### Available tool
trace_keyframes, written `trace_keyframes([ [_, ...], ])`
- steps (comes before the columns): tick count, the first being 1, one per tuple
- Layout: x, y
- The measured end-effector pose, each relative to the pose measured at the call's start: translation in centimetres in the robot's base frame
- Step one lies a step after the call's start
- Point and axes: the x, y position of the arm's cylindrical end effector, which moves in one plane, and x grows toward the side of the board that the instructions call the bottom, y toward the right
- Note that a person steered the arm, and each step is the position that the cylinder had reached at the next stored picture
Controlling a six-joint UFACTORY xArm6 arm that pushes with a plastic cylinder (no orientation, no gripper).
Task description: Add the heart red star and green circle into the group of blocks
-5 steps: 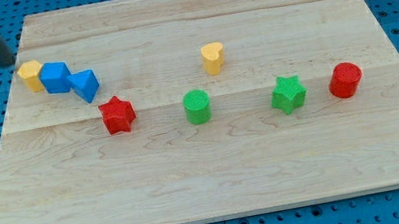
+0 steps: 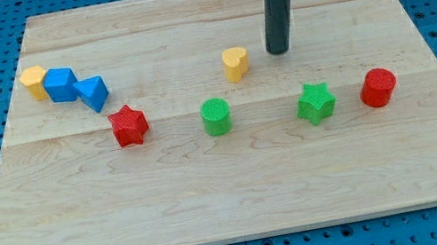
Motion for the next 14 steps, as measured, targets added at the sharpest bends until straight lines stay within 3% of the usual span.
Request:
trace_keyframes([
  [1,2.0,-10.3],
  [2,1.3,-11.0],
  [3,3.3,-0.9],
  [4,-0.8,-2.2],
  [5,-0.8,-13.9],
  [6,-0.8,-15.8],
  [7,-2.6,-6.5],
  [8,-5.5,-13.1],
  [9,-3.1,-19.5],
  [10,-2.9,-18.7],
  [11,0.9,-7.9],
  [12,6.2,-4.0],
  [13,9.9,-7.0],
  [14,9.2,-14.7],
])
